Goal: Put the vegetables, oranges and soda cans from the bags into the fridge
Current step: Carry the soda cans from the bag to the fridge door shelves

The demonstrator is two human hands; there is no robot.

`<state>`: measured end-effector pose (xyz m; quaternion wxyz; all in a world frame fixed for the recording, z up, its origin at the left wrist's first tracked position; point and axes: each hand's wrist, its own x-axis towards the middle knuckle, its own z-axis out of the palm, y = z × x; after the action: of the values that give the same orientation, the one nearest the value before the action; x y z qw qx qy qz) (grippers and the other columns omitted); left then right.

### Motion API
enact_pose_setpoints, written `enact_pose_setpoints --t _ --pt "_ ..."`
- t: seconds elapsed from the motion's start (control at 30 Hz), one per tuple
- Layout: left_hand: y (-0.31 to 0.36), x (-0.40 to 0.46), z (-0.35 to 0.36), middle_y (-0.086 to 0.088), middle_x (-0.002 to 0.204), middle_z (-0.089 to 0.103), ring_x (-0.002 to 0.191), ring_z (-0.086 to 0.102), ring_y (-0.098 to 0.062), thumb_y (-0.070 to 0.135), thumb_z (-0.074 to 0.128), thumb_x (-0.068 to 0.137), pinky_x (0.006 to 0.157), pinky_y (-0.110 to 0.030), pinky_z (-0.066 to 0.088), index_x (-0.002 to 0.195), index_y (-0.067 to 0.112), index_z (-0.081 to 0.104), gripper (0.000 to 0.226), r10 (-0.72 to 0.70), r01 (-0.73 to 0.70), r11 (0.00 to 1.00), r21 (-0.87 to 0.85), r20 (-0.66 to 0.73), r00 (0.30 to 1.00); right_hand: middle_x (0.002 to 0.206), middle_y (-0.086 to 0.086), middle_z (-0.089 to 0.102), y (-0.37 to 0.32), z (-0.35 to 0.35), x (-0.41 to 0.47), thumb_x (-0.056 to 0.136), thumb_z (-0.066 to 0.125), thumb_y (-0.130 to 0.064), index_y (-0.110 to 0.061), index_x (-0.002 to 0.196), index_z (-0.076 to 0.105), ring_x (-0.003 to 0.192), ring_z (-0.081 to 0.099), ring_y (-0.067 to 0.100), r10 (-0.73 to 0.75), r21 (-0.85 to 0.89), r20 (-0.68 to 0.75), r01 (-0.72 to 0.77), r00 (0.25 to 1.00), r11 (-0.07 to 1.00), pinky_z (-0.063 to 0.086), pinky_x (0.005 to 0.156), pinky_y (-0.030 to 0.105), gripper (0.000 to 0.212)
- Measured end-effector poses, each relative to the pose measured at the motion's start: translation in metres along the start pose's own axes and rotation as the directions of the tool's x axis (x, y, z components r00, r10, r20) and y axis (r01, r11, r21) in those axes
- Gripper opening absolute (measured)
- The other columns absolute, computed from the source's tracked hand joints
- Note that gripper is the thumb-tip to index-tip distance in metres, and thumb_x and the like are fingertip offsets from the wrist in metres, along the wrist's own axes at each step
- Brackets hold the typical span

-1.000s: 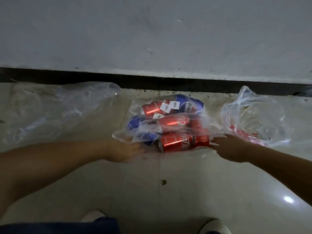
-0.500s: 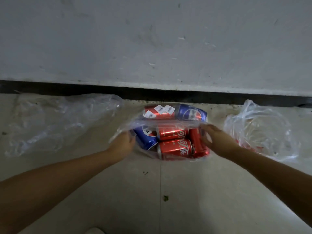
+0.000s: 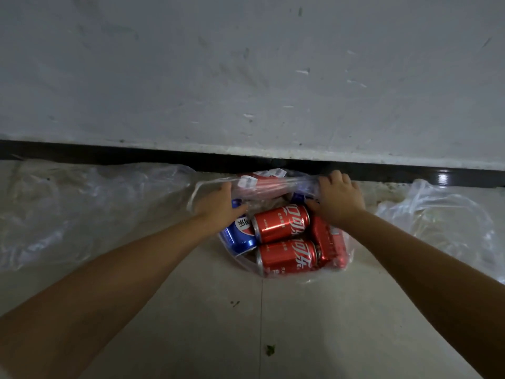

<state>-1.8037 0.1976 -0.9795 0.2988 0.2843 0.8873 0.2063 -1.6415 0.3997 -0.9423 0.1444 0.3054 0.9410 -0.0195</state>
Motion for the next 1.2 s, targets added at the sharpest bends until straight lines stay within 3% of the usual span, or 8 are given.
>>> enact_pose_setpoints --t 0.1,0.2,0.33,0.43,0.57,0.67,0.87,1.2 --pt "0.013 0.009 -0.004 -0.009 0.117 0.06 0.1 0.062 -0.024 0.038 0.061 0.087 0.077 -0.033 0.052 0.123 0.011 0.043 0.048 0.101 -0.061 0.932 0.358 -0.092 0.991 0.132 0.015 0.04 -0.002 -0.001 0.015 0.085 0.053 -0.056 -0.015 0.133 0.039 0.122 0.041 0.032 0.027 0.105 0.092 -0.037 0.995 0.994 0.041 0.098 0.044 0.064" --pt "0.015 0.016 -0.002 -0.012 0.137 0.043 0.123 0.045 -0.029 0.034 0.06 0.086 0.097 -0.04 0.043 0.139 0.014 0.032 0.063 0.253 -0.168 0.861 0.481 -0.118 0.96 0.135 0.015 0.045 0.001 0.005 0.01 0.091 0.053 -0.043 -0.016 0.137 0.034 0.12 0.048 0.033 0.028 0.288 0.131 -0.066 0.991 0.955 0.044 0.095 0.044 0.056" --pt "0.005 0.023 -0.004 -0.008 0.147 0.034 0.127 0.044 -0.027 0.031 0.048 0.095 0.103 -0.044 0.043 0.145 0.02 0.029 0.054 0.269 -0.26 0.939 0.227 -0.008 0.963 0.112 0.013 0.059 0.011 -0.002 0.012 0.093 0.052 -0.017 -0.017 0.13 0.042 0.087 0.059 0.022 0.026 0.487 0.154 -0.099 0.988 0.868 0.049 0.073 0.033 0.038" --pt "0.01 0.028 -0.009 -0.009 0.13 0.047 0.103 0.059 -0.023 0.03 0.037 0.1 0.084 -0.042 0.055 0.132 0.017 0.045 0.035 0.202 -0.202 0.979 0.014 -0.02 0.979 0.112 0.012 0.06 0.013 0.003 0.011 0.093 0.05 -0.013 -0.019 0.128 0.044 0.092 0.059 0.024 0.057 0.523 0.141 -0.124 0.988 0.844 0.052 0.077 0.036 0.036" --pt "0.015 0.025 -0.007 -0.012 0.106 0.057 0.089 0.058 -0.022 0.025 0.035 0.101 0.074 -0.033 0.049 0.108 0.007 0.058 0.03 0.211 -0.204 0.977 0.067 -0.119 0.97 0.111 0.011 0.061 0.011 0.006 0.012 0.094 0.05 -0.015 -0.017 0.117 0.05 0.087 0.055 0.019 0.092 0.543 0.147 -0.158 0.985 0.825 0.046 0.072 0.03 0.024" --pt "0.007 0.019 0.003 -0.01 0.094 0.065 0.083 0.061 -0.021 0.024 0.042 0.099 0.072 -0.031 0.047 0.091 0.007 0.062 0.027 0.155 -0.151 0.987 0.058 -0.065 0.986 0.11 0.013 0.061 0.011 0.006 0.016 0.093 0.051 -0.014 -0.014 0.112 0.052 0.085 0.054 0.019 0.104 0.489 0.193 -0.187 0.976 0.852 0.044 0.071 0.03 0.019" --pt "-0.005 0.011 0.007 -0.004 0.083 0.066 0.077 0.063 -0.017 0.029 0.063 0.088 0.064 -0.023 0.046 0.088 0.005 0.065 0.025 -0.04 0.096 0.9 -0.426 0.14 0.989 0.099 0.013 0.063 0.028 -0.004 0.021 0.092 0.057 -0.029 -0.005 0.108 0.06 0.089 0.061 0.028 0.187 0.569 0.492 -0.476 0.85 0.671 0.051 0.072 0.036 0.03" --pt "0.01 0.008 0.0 0.005 0.084 0.065 0.073 0.063 -0.005 0.039 0.06 0.088 0.059 -0.016 0.045 0.09 0.017 0.061 0.022 0.026 0.081 0.942 -0.326 0.311 0.95 0.084 0.014 0.063 0.046 -0.011 0.019 0.091 0.058 -0.016 0.001 0.1 0.058 0.073 0.062 0.023 0.197 0.605 0.61 -0.612 0.767 0.508 0.051 0.061 0.031 0.019"
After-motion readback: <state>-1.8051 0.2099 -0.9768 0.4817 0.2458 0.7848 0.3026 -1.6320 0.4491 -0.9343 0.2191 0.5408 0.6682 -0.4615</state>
